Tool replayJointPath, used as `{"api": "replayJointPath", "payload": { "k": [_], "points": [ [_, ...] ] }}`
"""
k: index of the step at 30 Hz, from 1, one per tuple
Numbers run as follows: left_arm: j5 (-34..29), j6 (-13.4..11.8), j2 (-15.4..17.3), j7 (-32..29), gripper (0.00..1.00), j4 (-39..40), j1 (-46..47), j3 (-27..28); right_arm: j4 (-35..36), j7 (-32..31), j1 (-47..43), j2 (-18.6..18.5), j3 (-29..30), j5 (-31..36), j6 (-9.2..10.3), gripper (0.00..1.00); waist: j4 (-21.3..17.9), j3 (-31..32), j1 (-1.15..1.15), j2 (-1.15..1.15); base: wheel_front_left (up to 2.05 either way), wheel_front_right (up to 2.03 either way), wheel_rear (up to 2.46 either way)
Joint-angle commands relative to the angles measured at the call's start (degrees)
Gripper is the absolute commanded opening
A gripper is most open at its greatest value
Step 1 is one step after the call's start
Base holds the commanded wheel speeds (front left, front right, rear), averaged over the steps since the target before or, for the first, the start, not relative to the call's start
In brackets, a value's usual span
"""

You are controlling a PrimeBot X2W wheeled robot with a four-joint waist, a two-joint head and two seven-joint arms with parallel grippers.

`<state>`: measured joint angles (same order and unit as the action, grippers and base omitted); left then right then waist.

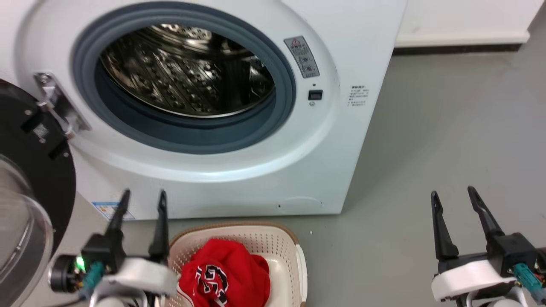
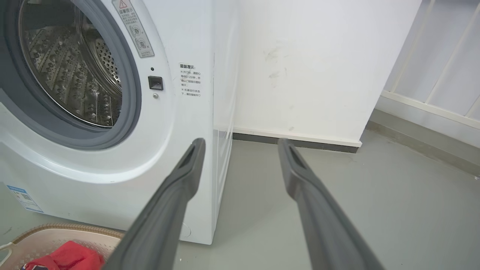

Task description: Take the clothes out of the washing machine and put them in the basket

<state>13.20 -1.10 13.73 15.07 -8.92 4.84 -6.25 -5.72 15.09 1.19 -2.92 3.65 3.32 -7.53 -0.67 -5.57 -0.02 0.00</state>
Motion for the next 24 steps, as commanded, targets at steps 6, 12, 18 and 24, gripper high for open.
{"api": "replayJointPath", "payload": {
  "k": [6,12,18,24],
  "points": [
    [-3.6,1.4,-3.9,0.1,1.00,3.3,-7.2,2.1,0.7,0.1,-3.6,0.1,-0.5,-1.5,0.08,1.00,0.8,4.1,0.02,0.00,0.00,0.00,0.00],
    [-5.5,2.6,-6.5,0.1,1.00,4.4,-10.5,4.2,1.0,0.1,-5.3,0.1,-0.1,-2.5,0.08,1.00,0.5,5.4,0.02,0.00,0.00,0.00,0.00],
    [-8.8,3.2,-7.4,0.1,1.00,4.8,-11.1,4.8,1.2,0.1,-5.5,0.1,0.2,-1.9,0.08,1.00,0.3,5.7,0.02,0.00,0.00,0.00,0.00],
    [-9.7,3.7,-8.0,0.1,1.00,4.7,-10.8,6.0,1.2,0.1,-5.1,0.1,0.1,-2.0,0.08,1.00,0.0,5.5,0.02,0.00,0.00,0.00,0.00]
  ]
}}
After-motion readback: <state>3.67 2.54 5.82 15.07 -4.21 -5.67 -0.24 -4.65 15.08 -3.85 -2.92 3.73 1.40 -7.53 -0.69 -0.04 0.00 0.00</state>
